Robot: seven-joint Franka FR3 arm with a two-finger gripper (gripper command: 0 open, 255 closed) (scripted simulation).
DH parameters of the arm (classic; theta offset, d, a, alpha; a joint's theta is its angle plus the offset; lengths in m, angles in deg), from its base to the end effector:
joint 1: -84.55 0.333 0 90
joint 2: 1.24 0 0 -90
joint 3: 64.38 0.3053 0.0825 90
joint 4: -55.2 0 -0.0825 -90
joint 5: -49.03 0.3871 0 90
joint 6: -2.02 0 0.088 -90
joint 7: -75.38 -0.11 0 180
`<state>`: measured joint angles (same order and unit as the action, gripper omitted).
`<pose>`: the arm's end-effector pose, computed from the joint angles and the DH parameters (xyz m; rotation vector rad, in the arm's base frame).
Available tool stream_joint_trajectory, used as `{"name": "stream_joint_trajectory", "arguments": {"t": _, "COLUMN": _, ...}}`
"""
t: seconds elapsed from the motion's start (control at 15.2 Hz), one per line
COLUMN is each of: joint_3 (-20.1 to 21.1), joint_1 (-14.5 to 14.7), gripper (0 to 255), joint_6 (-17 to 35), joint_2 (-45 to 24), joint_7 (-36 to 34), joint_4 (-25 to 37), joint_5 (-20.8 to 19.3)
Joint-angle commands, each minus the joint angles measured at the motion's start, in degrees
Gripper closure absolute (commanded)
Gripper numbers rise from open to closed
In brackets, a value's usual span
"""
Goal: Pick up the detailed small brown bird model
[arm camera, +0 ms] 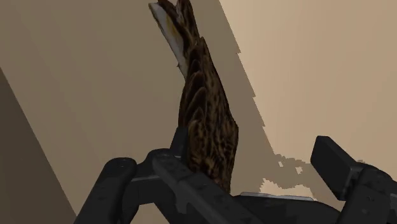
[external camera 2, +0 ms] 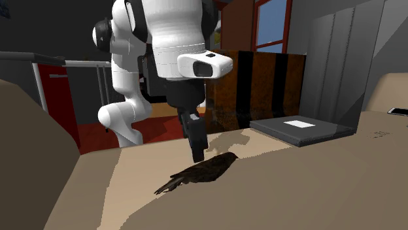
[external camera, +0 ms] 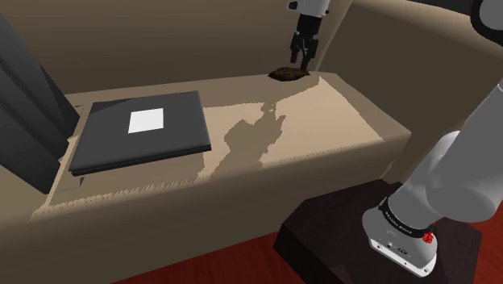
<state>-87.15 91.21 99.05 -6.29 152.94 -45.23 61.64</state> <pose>0.5596 -0.1329 0.4897 -2.5375 -1.4345 -0.0548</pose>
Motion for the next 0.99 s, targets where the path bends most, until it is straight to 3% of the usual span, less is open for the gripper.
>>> {"name": "stream_joint_trajectory", "arguments": {"t": 0.0, "joint_3": 0.1, "joint_1": -0.8, "gripper": 0, "joint_6": -2.3, "joint_2": -6.3, "joint_7": 6.1, "joint_4": 6.3, "joint_5": 2.5}}
{"name": "stream_joint_trajectory", "arguments": {"t": 0.59, "joint_3": 0.5, "joint_1": -0.8, "gripper": 0, "joint_6": 3.1, "joint_2": -7.0, "joint_7": 7.3, "joint_4": 1.5, "joint_5": 3.0}}
{"name": "stream_joint_trajectory", "arguments": {"t": 0.66, "joint_3": 0.5, "joint_1": -0.8, "gripper": 255, "joint_6": 3.2, "joint_2": -7.0, "joint_7": 7.3, "joint_4": 1.4, "joint_5": 3.0}}
{"name": "stream_joint_trajectory", "arguments": {"t": 0.92, "joint_3": 0.6, "joint_1": -0.8, "gripper": 255, "joint_6": 3.2, "joint_2": -7.0, "joint_7": 7.3, "joint_4": 1.3, "joint_5": 3.0}}
